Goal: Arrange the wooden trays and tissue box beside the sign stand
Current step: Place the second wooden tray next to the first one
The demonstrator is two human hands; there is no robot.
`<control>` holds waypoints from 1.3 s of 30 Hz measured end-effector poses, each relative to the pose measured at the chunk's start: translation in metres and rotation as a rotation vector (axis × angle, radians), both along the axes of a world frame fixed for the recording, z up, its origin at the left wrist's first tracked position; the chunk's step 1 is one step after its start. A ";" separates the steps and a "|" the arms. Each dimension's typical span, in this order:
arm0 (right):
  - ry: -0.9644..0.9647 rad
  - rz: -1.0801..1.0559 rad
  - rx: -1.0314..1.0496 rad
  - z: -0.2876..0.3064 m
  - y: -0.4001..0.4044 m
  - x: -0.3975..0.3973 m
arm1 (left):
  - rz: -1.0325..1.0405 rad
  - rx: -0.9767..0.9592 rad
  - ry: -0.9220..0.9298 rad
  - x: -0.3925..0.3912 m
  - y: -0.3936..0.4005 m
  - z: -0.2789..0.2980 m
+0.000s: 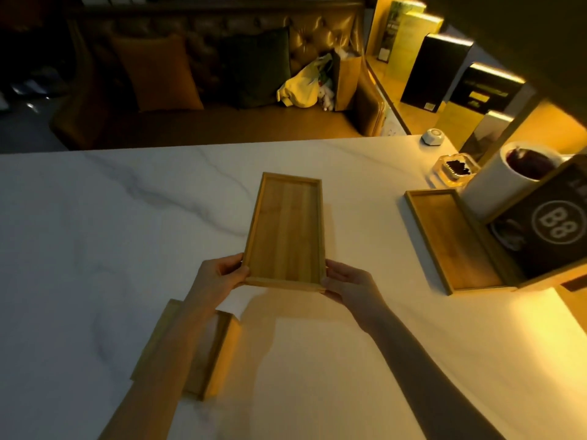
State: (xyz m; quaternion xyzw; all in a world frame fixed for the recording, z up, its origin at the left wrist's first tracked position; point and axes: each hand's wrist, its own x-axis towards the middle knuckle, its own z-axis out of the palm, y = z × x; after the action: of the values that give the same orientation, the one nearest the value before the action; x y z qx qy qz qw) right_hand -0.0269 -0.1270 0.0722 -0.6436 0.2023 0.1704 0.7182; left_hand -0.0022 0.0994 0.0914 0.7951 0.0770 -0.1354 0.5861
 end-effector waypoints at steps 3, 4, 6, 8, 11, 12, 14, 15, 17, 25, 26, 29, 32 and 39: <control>-0.036 -0.014 0.000 0.009 -0.032 -0.006 | -0.004 -0.070 -0.050 -0.004 -0.030 0.001; -0.044 -0.014 -0.006 0.011 -0.042 -0.007 | 0.002 -0.083 -0.057 -0.005 -0.040 0.000; -0.060 -0.017 -0.034 0.014 -0.062 -0.009 | 0.001 -0.088 -0.074 -0.007 -0.061 -0.001; -0.068 -0.024 -0.061 0.016 -0.082 -0.011 | -0.018 -0.072 -0.087 -0.009 -0.081 -0.003; -0.064 -0.039 -0.100 0.017 -0.111 -0.015 | -0.028 -0.044 -0.088 -0.012 -0.113 -0.006; -0.063 -0.044 -0.113 0.016 -0.121 -0.016 | -0.023 -0.041 -0.084 -0.012 -0.123 -0.008; -0.068 -0.044 -0.135 0.015 -0.139 -0.018 | -0.022 -0.022 -0.086 -0.013 -0.143 -0.013; -0.068 -0.045 -0.146 0.013 -0.147 -0.018 | -0.026 -0.012 -0.092 -0.012 -0.152 -0.015; -0.056 -0.051 -0.163 0.011 -0.162 -0.018 | -0.029 0.005 -0.099 -0.012 -0.169 -0.021; 0.023 -0.044 -0.177 -0.010 -0.207 -0.011 | -0.026 0.079 -0.098 -0.010 -0.218 -0.050; 0.034 -0.040 -0.178 -0.014 -0.211 -0.010 | -0.025 0.082 -0.096 -0.010 -0.221 -0.053; 0.058 -0.021 -0.192 -0.025 -0.220 -0.005 | -0.017 0.091 -0.083 -0.007 -0.229 -0.065; 0.076 -0.009 -0.187 -0.035 -0.225 0.002 | -0.001 0.112 -0.059 -0.003 -0.234 -0.073; 0.099 0.006 -0.193 -0.053 -0.229 0.015 | 0.041 0.143 -0.020 0.007 -0.241 -0.079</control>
State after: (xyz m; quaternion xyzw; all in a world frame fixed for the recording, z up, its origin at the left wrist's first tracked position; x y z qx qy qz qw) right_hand -0.0121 -0.3565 0.0192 -0.7013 0.2511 0.1837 0.6413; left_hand 0.0050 -0.1417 0.0122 0.8345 0.0971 -0.1096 0.5312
